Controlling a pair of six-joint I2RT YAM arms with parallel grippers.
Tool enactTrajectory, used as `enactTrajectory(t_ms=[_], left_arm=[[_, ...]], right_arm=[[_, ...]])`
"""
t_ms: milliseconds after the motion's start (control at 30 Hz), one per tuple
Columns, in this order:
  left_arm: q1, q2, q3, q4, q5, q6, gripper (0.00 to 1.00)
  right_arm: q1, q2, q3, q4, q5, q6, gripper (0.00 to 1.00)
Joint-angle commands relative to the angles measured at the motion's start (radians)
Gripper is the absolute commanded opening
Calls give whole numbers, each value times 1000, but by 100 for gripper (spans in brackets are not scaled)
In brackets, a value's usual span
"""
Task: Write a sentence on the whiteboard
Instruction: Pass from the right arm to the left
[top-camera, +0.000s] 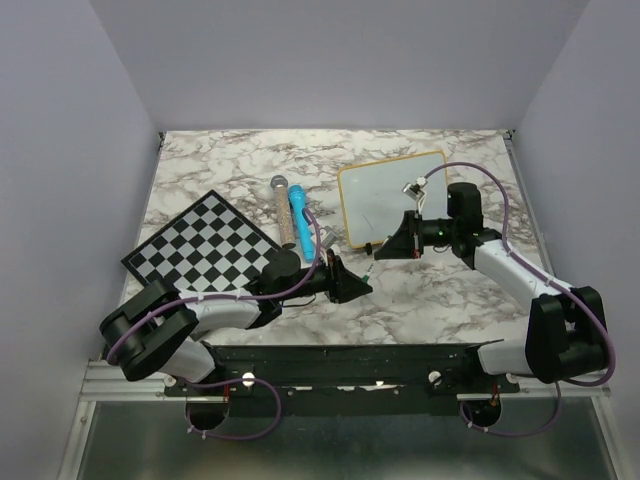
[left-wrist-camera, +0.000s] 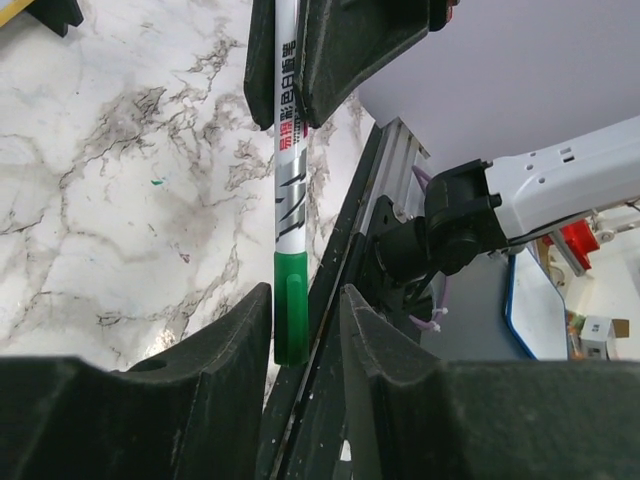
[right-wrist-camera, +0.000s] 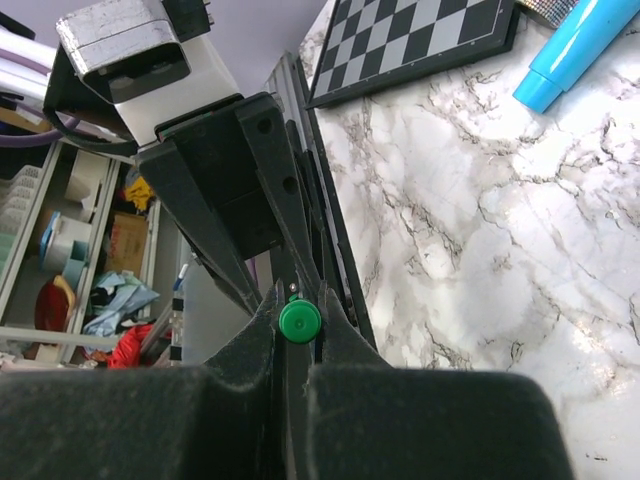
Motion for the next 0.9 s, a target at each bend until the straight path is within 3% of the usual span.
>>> enactTrajectory(t_ms=[0,200,267,367,400,433,500,533,567,633,733,867], left_arm=[[-6,-17,22,-17,20,33,39],[-5,-22,53,-60,19,48,18],[-5,-28,59,-89,14,62,3],[-3,-59,90,-219,13,138,0],[8,-69,117,-275,37,169,0],[14,-83,134,-398,56,207,0],[31,-115,225,-569,97,377,0],[35,-123,267,-769,105,460,0],[37,-128,310,-866,103,522,0],[52,-119,436,-1107,117,689,0],[74,-93,542,-1281,155,818,0],[86,-66,587,-1332,194,855,0]], right_arm=[[-7,-9,-19,46,-30,19,1],[-9,7,-17,46,-47,13,1],[-9,8,-16,46,-58,6,1],[-7,8,-3,37,-105,-51,1],[-9,7,6,21,-118,-80,14],[-10,5,30,-111,-130,-140,28],[-10,16,145,-329,-129,-450,66],[-9,23,188,-567,-121,-576,71],[-10,39,228,-683,-104,-808,73],[-10,71,316,-910,-107,-991,76],[-10,102,334,-1044,-154,-1169,76],[-9,148,354,-1144,-188,-1315,76]])
